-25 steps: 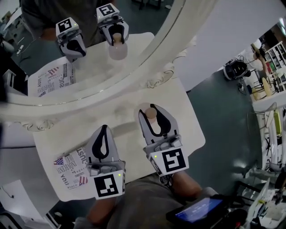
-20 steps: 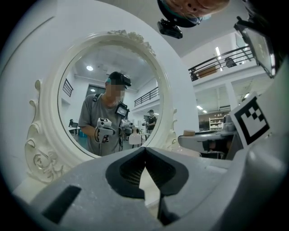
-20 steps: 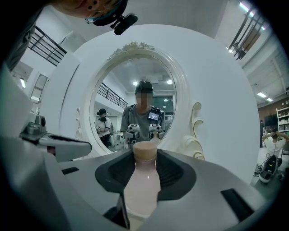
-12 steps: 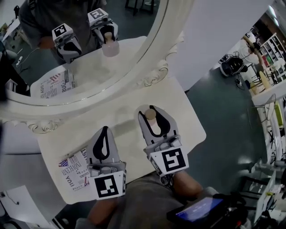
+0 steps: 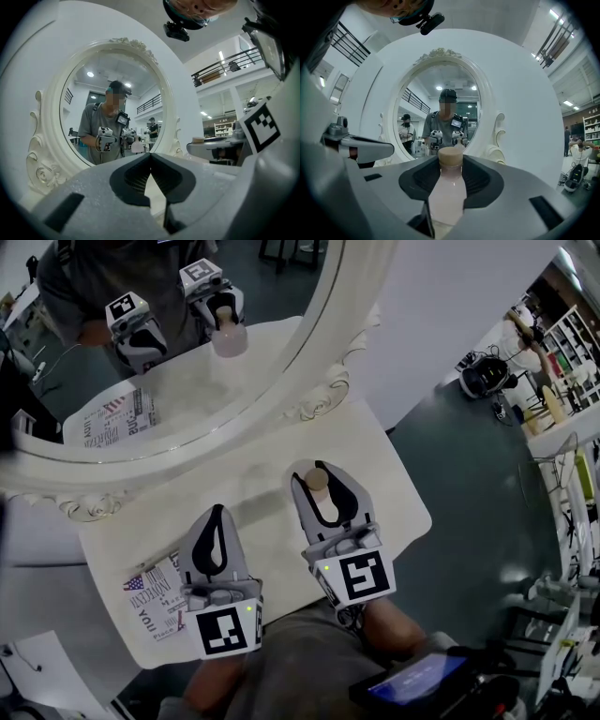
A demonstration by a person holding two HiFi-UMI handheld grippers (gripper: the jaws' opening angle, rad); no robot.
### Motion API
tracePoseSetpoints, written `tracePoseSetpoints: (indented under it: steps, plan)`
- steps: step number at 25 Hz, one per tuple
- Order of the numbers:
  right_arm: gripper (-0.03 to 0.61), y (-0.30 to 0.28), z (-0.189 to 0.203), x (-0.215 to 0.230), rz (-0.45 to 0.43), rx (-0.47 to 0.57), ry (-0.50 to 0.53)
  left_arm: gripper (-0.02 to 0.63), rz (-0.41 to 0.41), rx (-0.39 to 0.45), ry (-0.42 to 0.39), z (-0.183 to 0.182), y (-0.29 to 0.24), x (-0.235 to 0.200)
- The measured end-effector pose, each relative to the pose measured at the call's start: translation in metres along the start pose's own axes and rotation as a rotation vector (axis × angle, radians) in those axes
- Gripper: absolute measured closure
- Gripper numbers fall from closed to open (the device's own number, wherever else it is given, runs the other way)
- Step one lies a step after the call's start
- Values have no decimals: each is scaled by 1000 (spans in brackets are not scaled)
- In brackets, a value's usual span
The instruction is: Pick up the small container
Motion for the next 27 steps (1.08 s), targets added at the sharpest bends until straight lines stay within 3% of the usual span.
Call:
tracePoseSetpoints:
  steps: [27]
  plan:
    - [436,5,-2,5,3,12,9,600,-4,17,-5,-2,1,5]
Point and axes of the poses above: the fingertips, and each gripper's own axes: y backward along the fingers, x to its right, z out of its underside, the point moved 6 cm from there along y, backward along the fingers, and after that the axes turned 6 degrees about y, right-handed, at the moved point
